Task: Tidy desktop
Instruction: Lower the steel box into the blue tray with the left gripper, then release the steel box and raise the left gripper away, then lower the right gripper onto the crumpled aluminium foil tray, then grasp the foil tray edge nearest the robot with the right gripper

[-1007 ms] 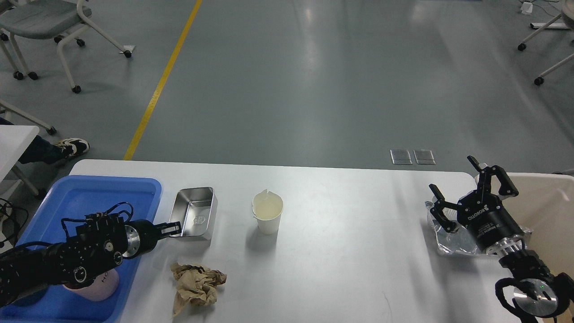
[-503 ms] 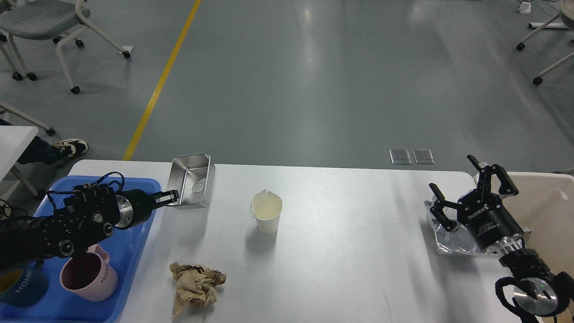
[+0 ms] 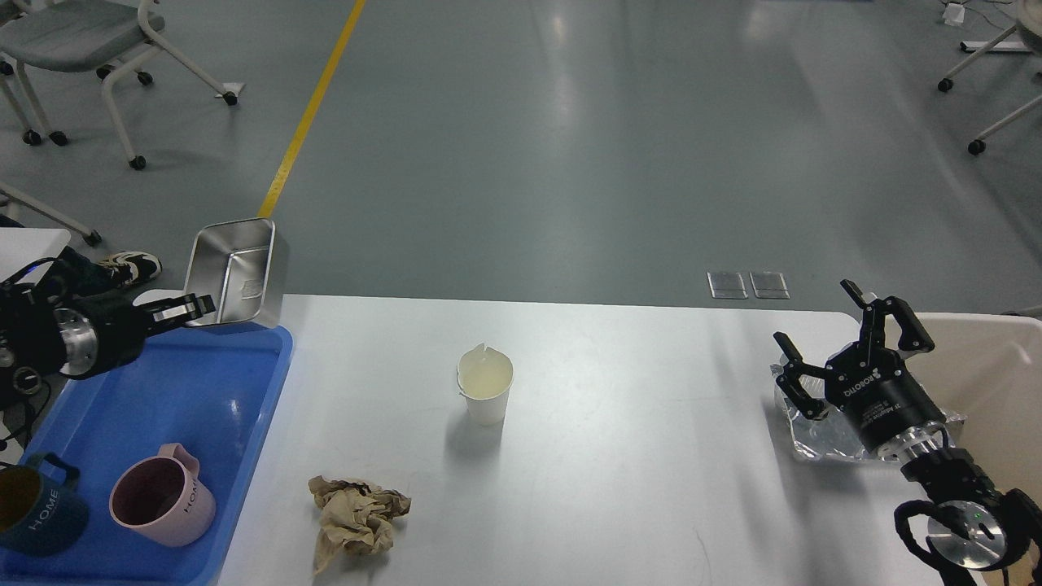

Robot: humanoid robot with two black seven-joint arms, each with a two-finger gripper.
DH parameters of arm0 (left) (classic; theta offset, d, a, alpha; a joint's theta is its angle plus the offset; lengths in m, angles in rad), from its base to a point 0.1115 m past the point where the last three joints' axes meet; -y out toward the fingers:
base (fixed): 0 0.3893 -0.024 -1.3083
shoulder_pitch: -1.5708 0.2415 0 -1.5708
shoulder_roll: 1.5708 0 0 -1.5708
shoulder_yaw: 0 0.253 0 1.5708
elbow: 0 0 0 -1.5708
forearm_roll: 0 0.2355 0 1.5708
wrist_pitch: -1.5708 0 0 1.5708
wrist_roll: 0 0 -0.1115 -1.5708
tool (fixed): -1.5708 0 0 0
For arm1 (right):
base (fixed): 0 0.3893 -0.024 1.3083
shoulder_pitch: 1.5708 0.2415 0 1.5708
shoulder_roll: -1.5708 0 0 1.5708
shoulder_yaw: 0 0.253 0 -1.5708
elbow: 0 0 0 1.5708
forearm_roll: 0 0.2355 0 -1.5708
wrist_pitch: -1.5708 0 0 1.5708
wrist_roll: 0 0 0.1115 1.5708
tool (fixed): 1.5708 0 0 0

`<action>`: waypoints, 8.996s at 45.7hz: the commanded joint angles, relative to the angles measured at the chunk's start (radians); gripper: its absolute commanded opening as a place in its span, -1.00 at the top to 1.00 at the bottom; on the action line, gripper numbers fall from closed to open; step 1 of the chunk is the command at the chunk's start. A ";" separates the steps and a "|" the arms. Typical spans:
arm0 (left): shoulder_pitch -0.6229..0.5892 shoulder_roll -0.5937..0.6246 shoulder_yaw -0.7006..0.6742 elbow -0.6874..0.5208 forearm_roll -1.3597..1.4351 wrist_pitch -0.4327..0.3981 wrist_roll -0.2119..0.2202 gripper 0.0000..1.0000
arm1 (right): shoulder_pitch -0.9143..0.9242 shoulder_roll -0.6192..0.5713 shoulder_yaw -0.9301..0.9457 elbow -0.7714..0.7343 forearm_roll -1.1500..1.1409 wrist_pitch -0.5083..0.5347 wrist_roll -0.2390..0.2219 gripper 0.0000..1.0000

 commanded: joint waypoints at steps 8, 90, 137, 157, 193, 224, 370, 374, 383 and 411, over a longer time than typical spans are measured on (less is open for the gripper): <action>0.062 0.113 0.007 0.000 0.002 -0.006 -0.005 0.99 | -0.001 0.001 -0.002 0.000 -0.002 0.000 0.000 -1.00; 0.277 -0.427 0.013 0.639 0.002 -0.008 -0.004 0.82 | -0.009 -0.003 -0.015 -0.002 -0.002 0.001 0.002 -1.00; 0.240 -0.306 -0.477 0.415 -0.515 -0.037 -0.007 -0.93 | -0.004 0.001 -0.015 0.000 -0.002 0.000 0.000 -1.00; 0.517 -0.381 -1.010 0.011 -0.650 0.095 -0.007 -0.93 | -0.012 -0.003 -0.013 0.001 -0.002 0.000 0.000 -1.00; 0.907 -0.766 -1.506 -0.171 -0.649 0.023 -0.018 -0.93 | 0.007 -0.062 -0.019 0.060 -0.322 0.001 0.000 -1.00; 0.921 -0.753 -1.504 -0.165 -0.649 0.023 -0.079 -0.93 | -0.043 -0.239 -0.062 0.304 -1.061 -0.161 0.078 -1.00; 0.932 -0.749 -1.471 -0.118 -0.638 0.022 -0.067 -0.93 | 0.387 -0.545 -0.936 -0.486 -1.267 -0.339 0.169 -1.00; 0.932 -0.749 -1.471 -0.118 -0.638 0.022 -0.067 -0.93 | 0.388 -0.536 -0.944 -0.494 -1.266 -0.345 0.183 -1.00; 0.933 -0.749 -1.471 -0.118 -0.638 0.023 -0.067 -0.93 | 0.392 -0.474 -0.944 -0.557 -1.264 -0.345 0.183 -1.00; 0.946 -0.747 -1.460 -0.118 -0.638 0.022 -0.067 -0.93 | 0.434 -0.413 -1.056 -0.703 -1.092 -0.341 0.189 -1.00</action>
